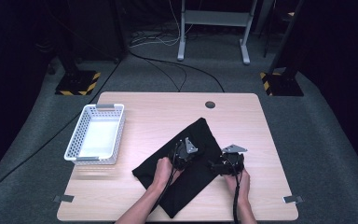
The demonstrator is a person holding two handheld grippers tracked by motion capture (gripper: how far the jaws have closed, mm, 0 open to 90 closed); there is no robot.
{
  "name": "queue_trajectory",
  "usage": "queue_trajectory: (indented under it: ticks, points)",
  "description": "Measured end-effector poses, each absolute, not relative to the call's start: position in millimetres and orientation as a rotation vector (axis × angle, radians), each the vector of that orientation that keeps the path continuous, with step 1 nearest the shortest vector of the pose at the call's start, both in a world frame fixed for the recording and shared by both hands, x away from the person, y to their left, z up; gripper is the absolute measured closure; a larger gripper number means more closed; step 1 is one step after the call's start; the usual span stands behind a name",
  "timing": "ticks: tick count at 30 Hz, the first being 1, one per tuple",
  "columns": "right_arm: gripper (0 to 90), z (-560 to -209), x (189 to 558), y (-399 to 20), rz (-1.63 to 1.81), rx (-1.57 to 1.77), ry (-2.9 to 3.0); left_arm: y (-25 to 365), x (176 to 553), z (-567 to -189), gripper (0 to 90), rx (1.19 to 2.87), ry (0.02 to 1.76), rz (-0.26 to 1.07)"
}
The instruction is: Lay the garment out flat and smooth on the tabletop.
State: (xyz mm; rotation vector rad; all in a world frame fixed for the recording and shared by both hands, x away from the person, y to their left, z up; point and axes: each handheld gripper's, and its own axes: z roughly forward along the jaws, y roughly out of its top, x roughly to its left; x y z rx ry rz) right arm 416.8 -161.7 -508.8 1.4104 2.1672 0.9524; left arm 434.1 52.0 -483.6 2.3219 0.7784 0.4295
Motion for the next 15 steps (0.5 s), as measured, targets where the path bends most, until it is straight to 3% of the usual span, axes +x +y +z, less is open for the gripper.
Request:
queue_trajectory:
  ticks: [15]
  points:
    - [6.7,-509,417,-162,0.952,1.409,2.167,67,441,-471,86.3,2.271,0.815,0.455]
